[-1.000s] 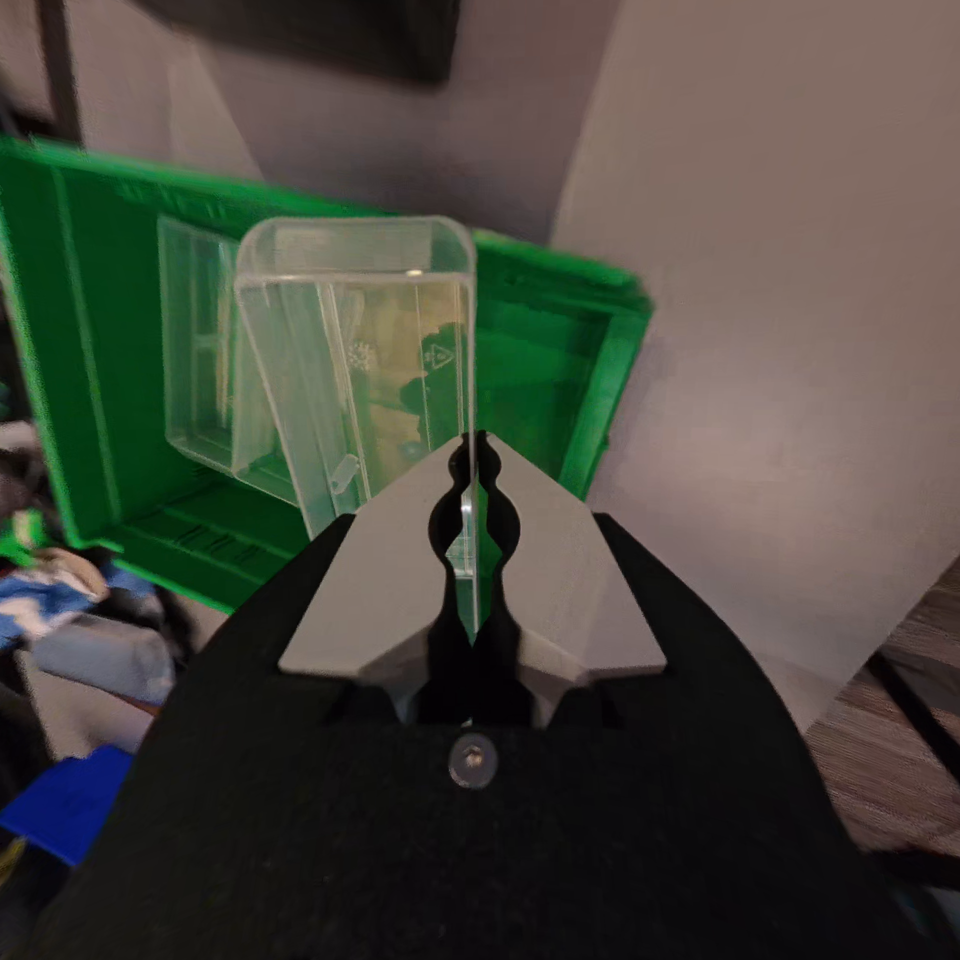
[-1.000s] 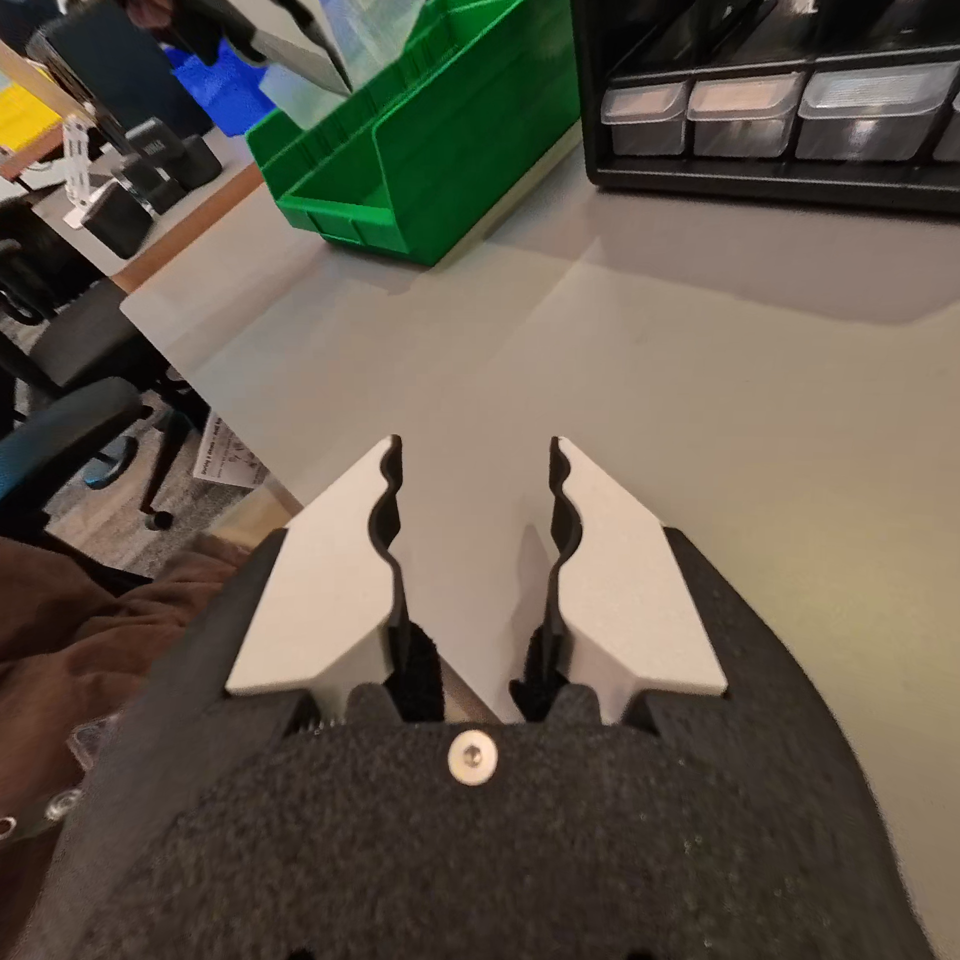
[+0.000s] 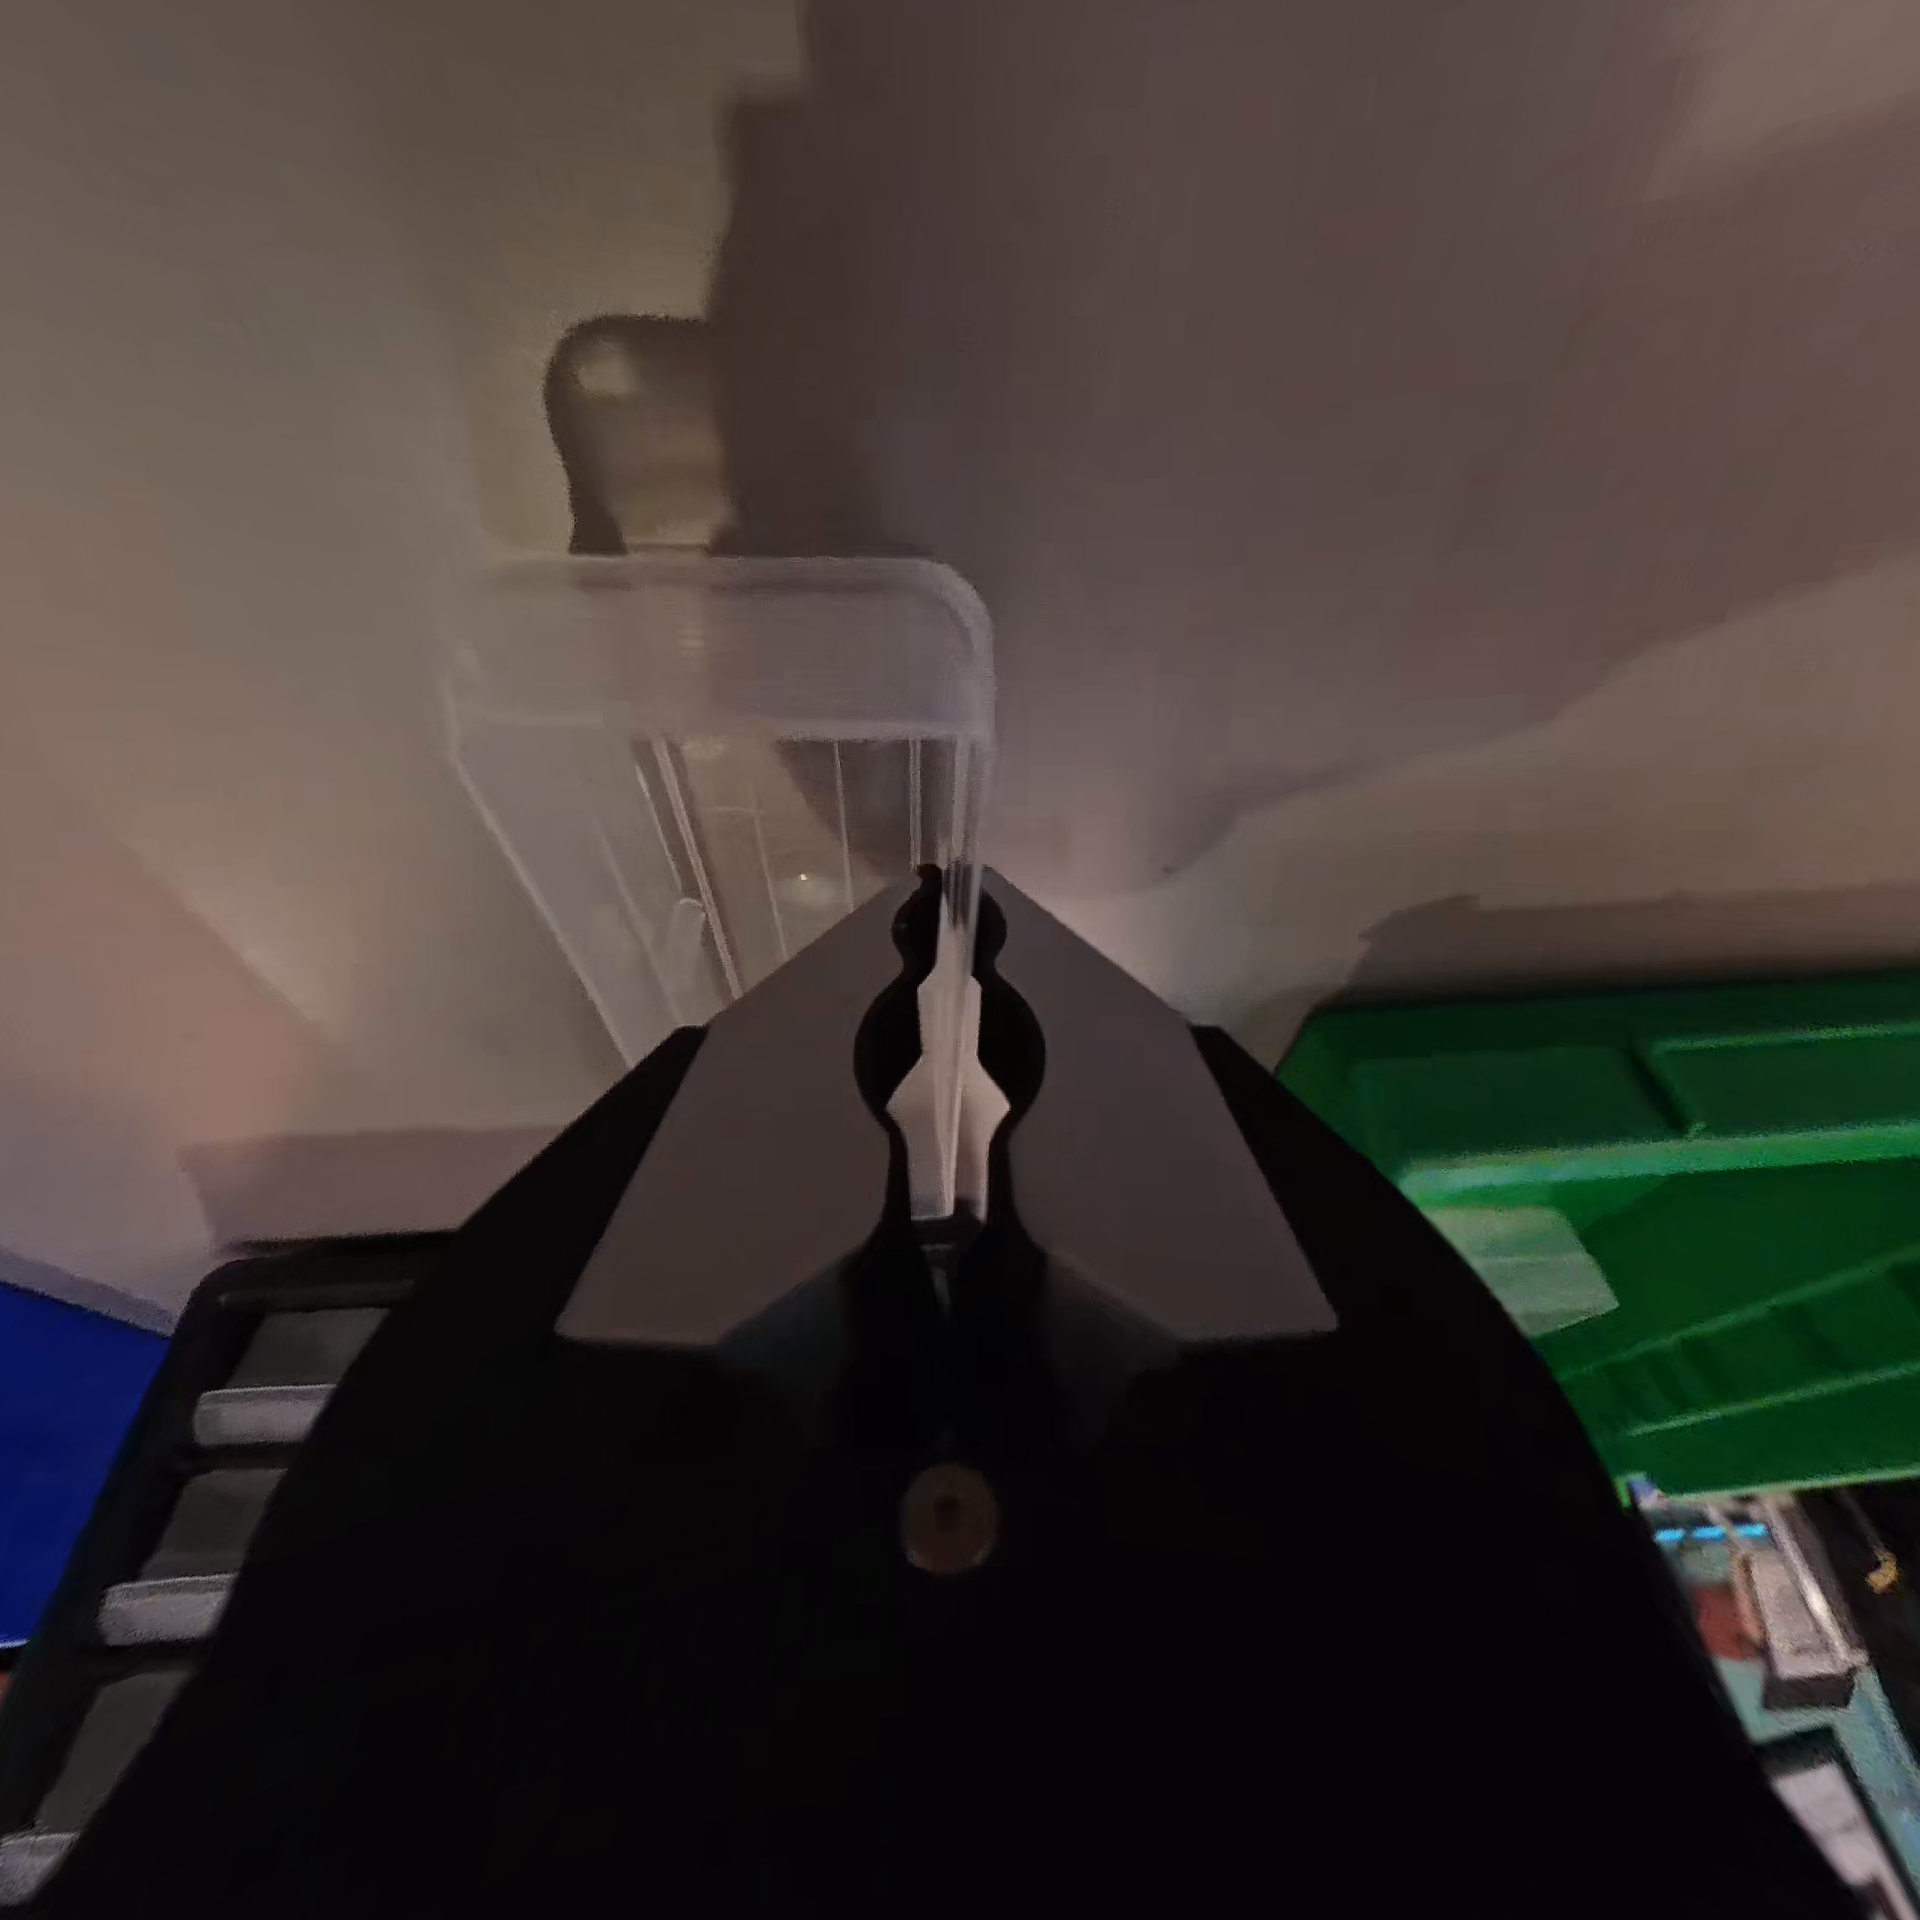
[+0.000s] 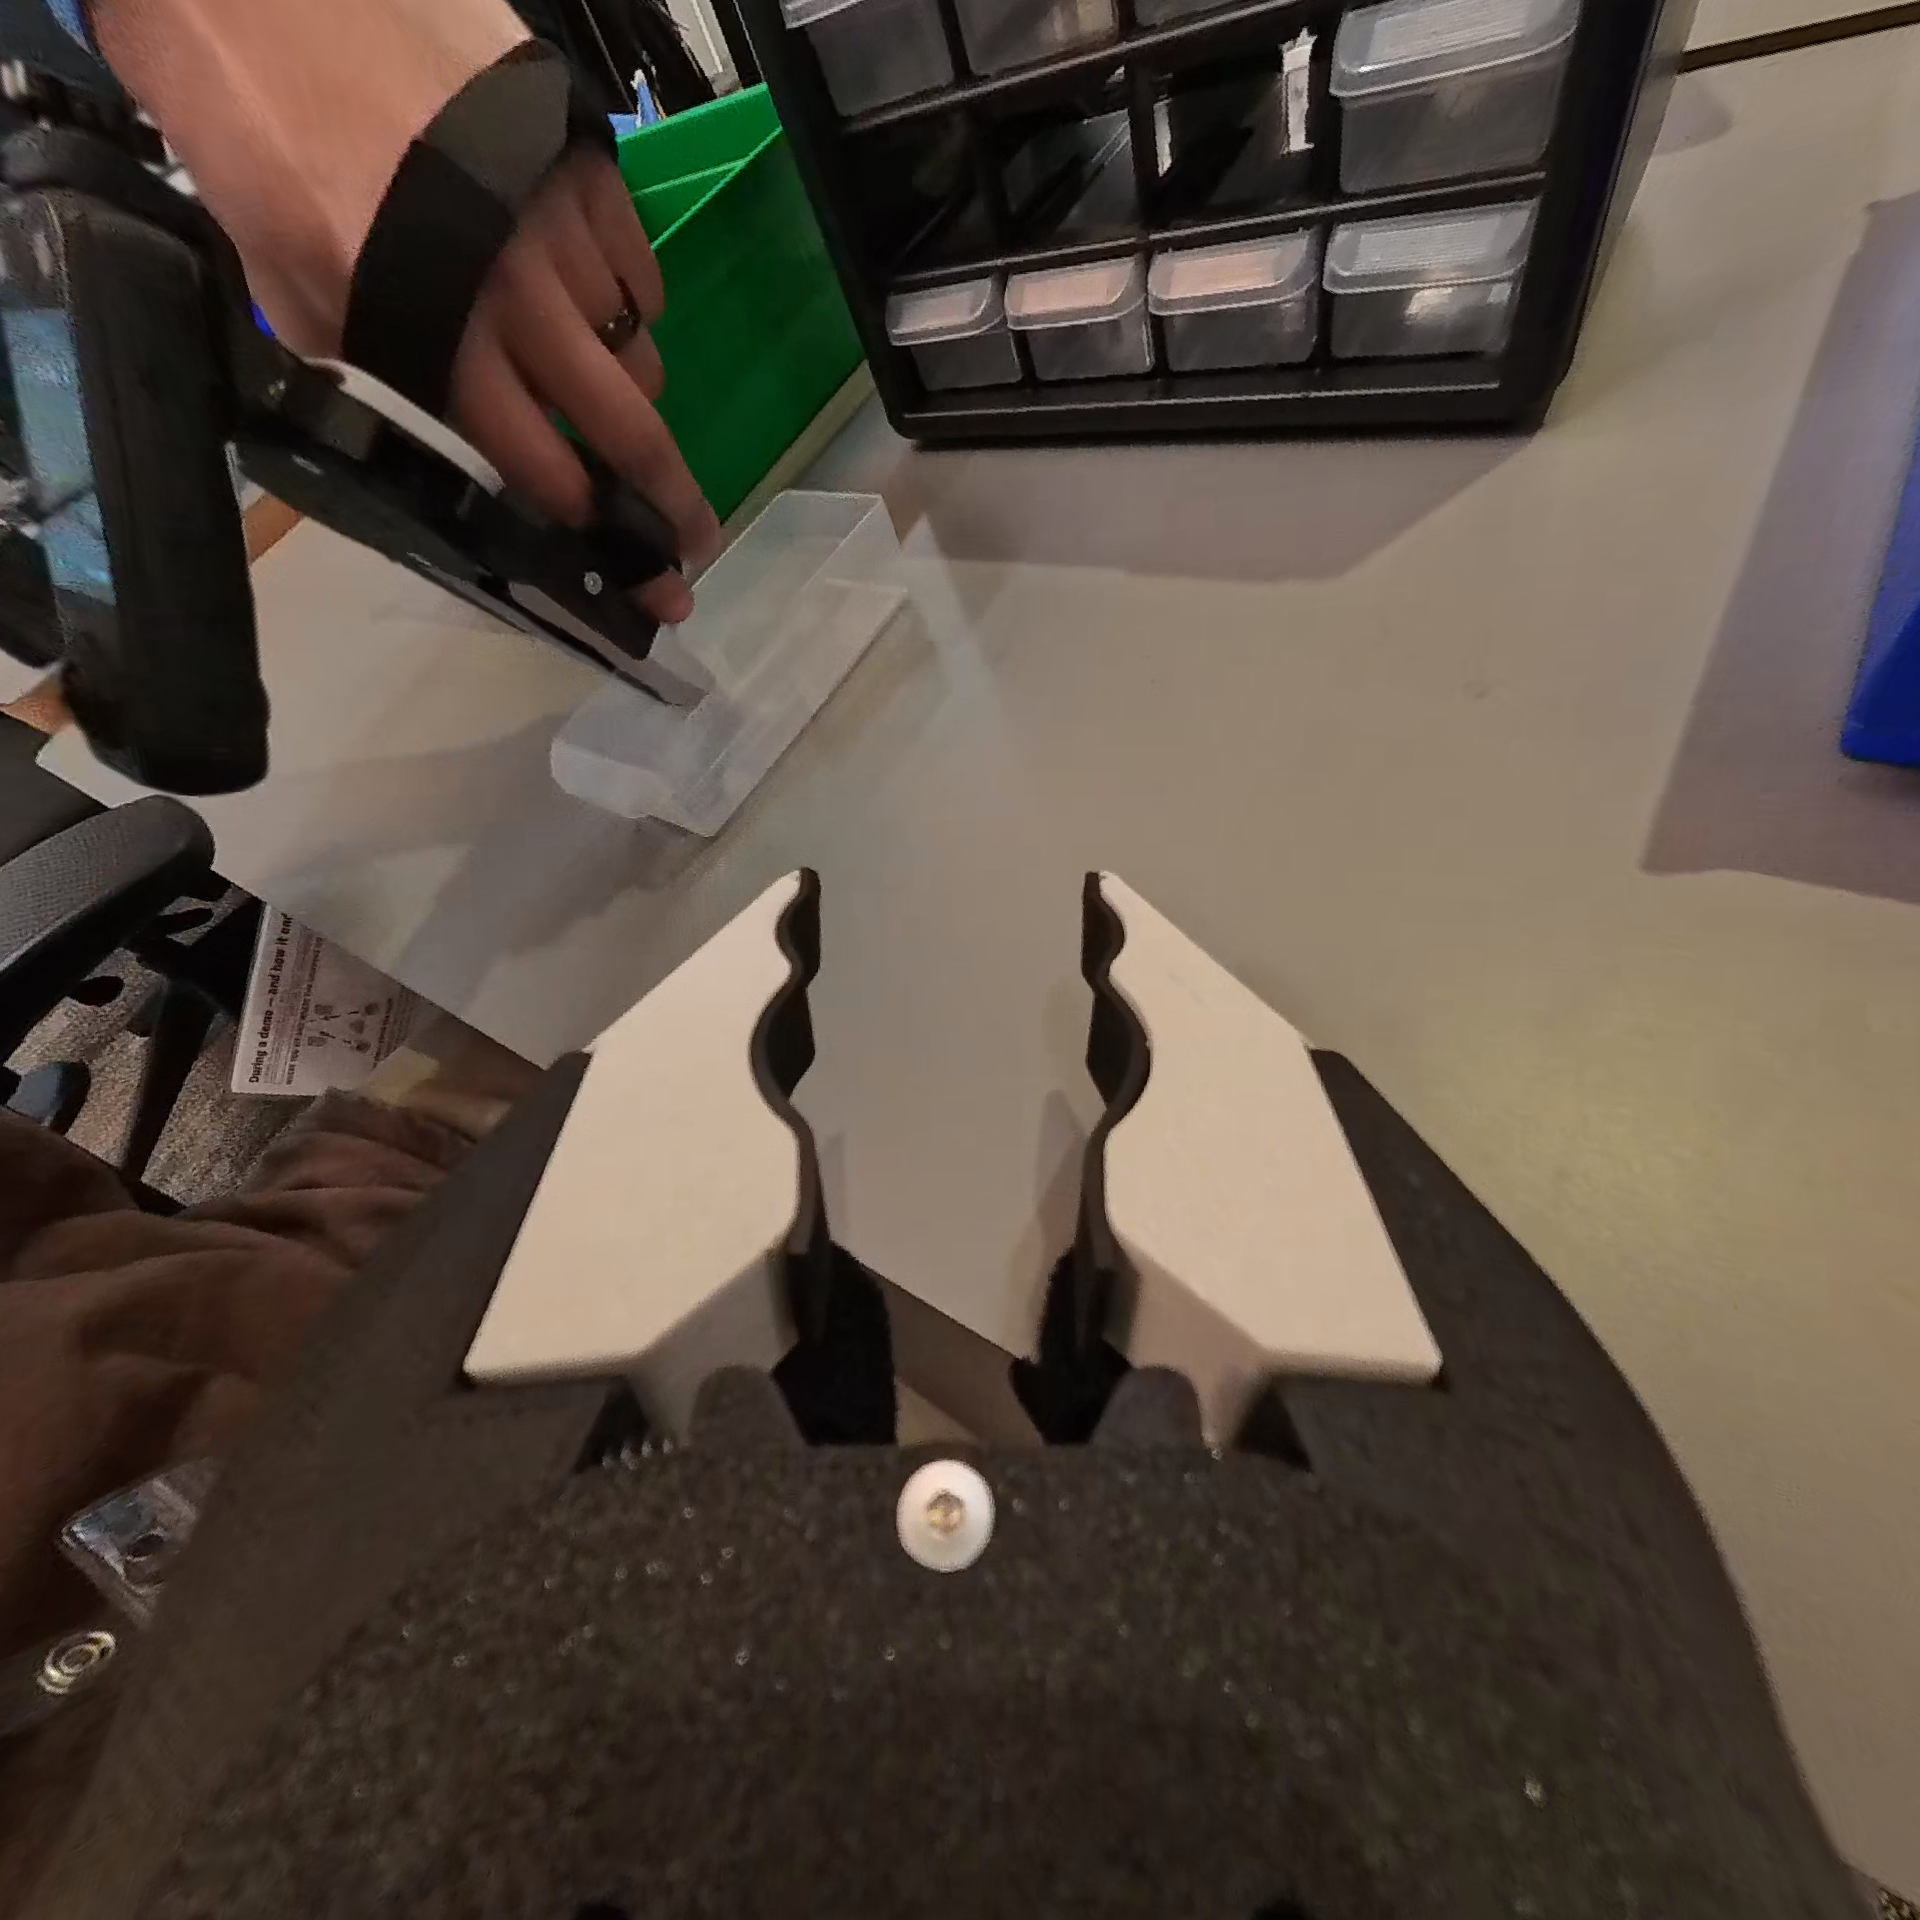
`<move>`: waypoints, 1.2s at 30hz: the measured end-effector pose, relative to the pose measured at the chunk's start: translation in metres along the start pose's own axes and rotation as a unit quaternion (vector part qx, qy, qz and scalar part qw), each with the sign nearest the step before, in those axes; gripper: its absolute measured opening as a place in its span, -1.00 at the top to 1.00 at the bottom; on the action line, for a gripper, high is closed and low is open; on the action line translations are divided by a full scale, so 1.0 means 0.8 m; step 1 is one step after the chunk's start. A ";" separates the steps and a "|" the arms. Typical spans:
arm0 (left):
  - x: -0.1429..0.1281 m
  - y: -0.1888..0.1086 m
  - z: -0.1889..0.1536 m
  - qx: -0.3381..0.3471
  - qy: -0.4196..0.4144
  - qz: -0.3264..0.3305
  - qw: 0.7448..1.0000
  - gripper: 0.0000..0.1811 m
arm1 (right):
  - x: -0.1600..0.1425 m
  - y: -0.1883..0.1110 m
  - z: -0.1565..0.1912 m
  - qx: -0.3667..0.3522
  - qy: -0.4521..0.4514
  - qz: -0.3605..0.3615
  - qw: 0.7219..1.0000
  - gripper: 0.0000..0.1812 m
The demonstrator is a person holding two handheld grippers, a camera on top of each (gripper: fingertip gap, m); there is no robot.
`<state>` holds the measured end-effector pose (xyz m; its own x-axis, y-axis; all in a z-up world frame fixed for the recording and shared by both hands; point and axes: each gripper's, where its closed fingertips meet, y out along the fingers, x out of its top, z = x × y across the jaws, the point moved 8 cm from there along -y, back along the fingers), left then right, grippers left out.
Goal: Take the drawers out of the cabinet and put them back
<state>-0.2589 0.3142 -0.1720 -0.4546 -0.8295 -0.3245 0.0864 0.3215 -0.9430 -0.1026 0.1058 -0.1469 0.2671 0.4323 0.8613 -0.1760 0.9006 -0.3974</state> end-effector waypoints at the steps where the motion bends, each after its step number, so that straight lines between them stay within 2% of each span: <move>1: -0.003 0.002 -0.002 0.000 0.008 0.010 1.000 0.95 | 0.000 0.000 0.000 0.000 0.001 0.000 1.000 0.45; 4: -0.008 -0.001 -0.005 0.025 -0.011 0.030 0.999 0.71 | 0.000 0.002 -0.001 0.003 0.005 -0.001 1.000 0.45; 6: -0.013 -0.007 -0.005 0.072 -0.036 0.075 0.994 0.64 | 0.001 0.004 -0.002 0.005 0.001 -0.002 1.000 0.44; 8: -0.019 -0.017 -0.009 0.122 -0.060 0.121 0.983 0.47 | 0.006 0.002 -0.005 0.000 -0.035 -0.002 0.999 0.40; 11: -0.030 -0.045 -0.014 0.197 -0.199 0.167 0.945 0.49 | 0.022 -0.007 -0.022 -0.036 -0.121 0.010 0.992 0.40; 13: -0.039 -0.072 -0.017 0.250 -0.341 0.180 0.888 0.56 | 0.042 -0.012 -0.031 -0.027 -0.150 0.008 0.988 0.40; 14: -0.042 -0.086 -0.021 0.269 -0.414 0.180 0.851 0.53 | 0.054 -0.012 -0.036 -0.013 -0.160 0.010 0.987 0.41; 15: -0.044 -0.101 -0.025 0.295 -0.488 0.174 0.803 0.52 | 0.068 -0.012 -0.041 0.006 -0.169 0.017 0.985 0.47; 16: -0.042 -0.115 -0.028 0.317 -0.567 0.151 0.746 0.54 | 0.085 -0.010 -0.049 0.024 -0.190 0.029 0.981 0.68; 17: -0.033 -0.124 -0.031 0.323 -0.643 0.100 0.687 0.51 | 0.108 -0.009 -0.058 0.028 -0.220 0.045 0.974 0.84; 18: -0.021 -0.129 -0.032 0.318 -0.714 0.029 0.623 0.45 | 0.138 -0.007 -0.067 0.014 -0.253 0.054 0.966 0.87; 20: 0.008 -0.129 -0.027 0.289 -0.819 -0.128 0.480 0.38 | 0.210 0.001 -0.075 0.003 -0.333 0.056 0.941 1.00; 22: 0.040 -0.119 -0.014 0.242 -0.863 -0.273 0.349 0.17 | 0.284 0.023 -0.068 0.030 -0.411 0.065 0.909 1.00; 23: 0.052 -0.112 -0.008 0.227 -0.874 -0.311 0.297 0.06 | 0.317 0.041 -0.061 0.048 -0.443 0.076 0.892 1.00; 24: 0.062 -0.103 -0.002 0.227 -0.880 -0.327 0.259 -0.04 | 0.347 0.063 -0.054 0.071 -0.470 0.098 0.874 1.00; 25: 0.069 -0.093 0.002 0.241 -0.888 -0.315 0.232 -0.04 | 0.374 0.088 -0.046 0.090 -0.501 0.122 0.852 1.00; 26: 0.073 -0.085 0.004 0.258 -0.897 -0.287 0.216 -0.03 | 0.399 0.117 -0.039 0.102 -0.530 0.141 0.830 1.00; 29: 0.079 -0.059 0.008 0.299 -0.919 -0.166 0.197 -0.06 | 0.444 0.213 -0.021 0.164 -0.528 0.237 0.799 1.00; 32: 0.080 -0.031 0.007 0.277 -0.940 -0.080 0.180 -0.13 | 0.449 0.294 -0.022 0.175 -0.457 0.393 0.778 1.00; 35: 0.078 -0.015 0.007 0.252 -0.954 -0.079 0.143 -0.14 | 0.439 0.333 -0.024 0.168 -0.477 0.444 0.740 1.00; 36: 0.076 -0.013 0.007 0.249 -0.956 -0.086 0.129 -0.15 | 0.441 0.339 -0.020 0.171 -0.476 0.445 0.739 1.00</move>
<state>-0.2823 0.2576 -0.1826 0.5208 0.4455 0.7282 0.4833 0.5493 -0.6817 -0.0408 0.5032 0.0437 -0.8569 0.4733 0.2045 -0.1533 0.1448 -0.9775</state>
